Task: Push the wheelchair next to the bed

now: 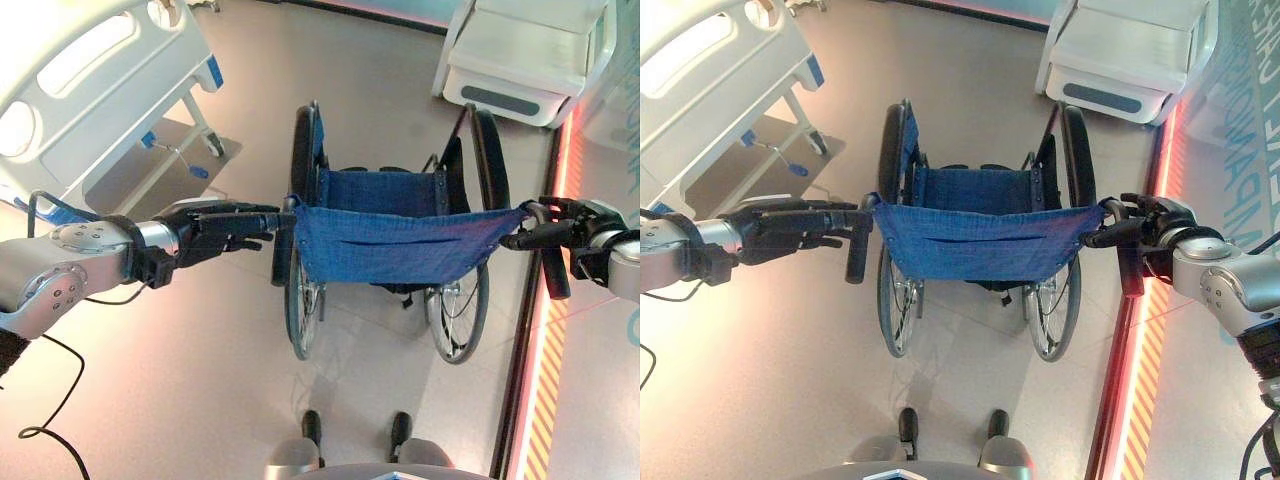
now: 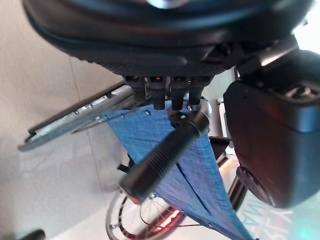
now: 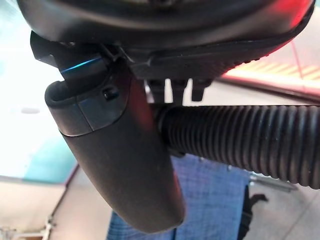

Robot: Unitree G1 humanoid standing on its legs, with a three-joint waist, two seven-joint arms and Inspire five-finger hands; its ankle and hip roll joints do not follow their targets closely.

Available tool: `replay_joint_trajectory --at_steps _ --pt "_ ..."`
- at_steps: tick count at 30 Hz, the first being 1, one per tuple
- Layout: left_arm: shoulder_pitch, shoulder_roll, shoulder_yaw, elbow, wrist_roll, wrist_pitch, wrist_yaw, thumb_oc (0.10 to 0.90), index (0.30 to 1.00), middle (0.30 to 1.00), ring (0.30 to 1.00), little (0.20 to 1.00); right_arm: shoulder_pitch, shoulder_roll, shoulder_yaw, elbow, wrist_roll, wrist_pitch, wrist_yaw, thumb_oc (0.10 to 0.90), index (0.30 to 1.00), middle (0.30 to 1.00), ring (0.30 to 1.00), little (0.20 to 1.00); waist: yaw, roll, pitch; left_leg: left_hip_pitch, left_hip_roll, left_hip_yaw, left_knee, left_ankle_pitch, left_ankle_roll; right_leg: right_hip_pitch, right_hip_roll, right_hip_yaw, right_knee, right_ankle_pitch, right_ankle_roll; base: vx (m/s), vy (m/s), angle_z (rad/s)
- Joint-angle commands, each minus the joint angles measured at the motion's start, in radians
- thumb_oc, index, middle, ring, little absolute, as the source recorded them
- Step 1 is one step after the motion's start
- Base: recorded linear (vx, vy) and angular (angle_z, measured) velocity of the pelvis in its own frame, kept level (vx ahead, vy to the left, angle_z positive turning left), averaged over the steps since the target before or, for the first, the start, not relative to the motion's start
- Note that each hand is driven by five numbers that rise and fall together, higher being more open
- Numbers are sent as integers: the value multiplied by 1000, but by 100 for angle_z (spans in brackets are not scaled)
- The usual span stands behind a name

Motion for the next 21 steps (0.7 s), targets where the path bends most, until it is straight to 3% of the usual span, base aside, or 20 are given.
replay_joint_trajectory --at_steps 1,8,12,21 --pt "-82 84 76 40 34 -141 -17 800 900 900 900 900 -140 -95 14 21 5 -37 7 800 900 900 900 900 2 17 -63 -30 -15 33 11 4 -28 -9 0 -25 27 3 9 -10 -12 7" --pt "-58 76 92 24 -87 -115 -52 800 900 900 900 900 -160 -75 31 25 3 -33 1 800 900 900 900 900 8 26 -62 -36 -16 26 12 7 -31 -12 -2 -37 33 -2 4 -17 -20 9" --pt "-32 53 108 -19 -230 -117 31 800 900 900 900 900 -153 -66 26 20 2 -39 -6 800 900 900 900 900 8 29 -57 -38 -12 31 13 9 -33 -15 -2 -41 36 -3 2 -13 -17 6" --pt "-27 3 106 -47 -296 -47 109 800 900 900 900 900 -195 -31 62 19 13 -25 -44 800 900 900 900 900 4 35 -50 -43 -10 34 16 14 -36 -23 3 -38 44 -7 -5 -1 -4 0"
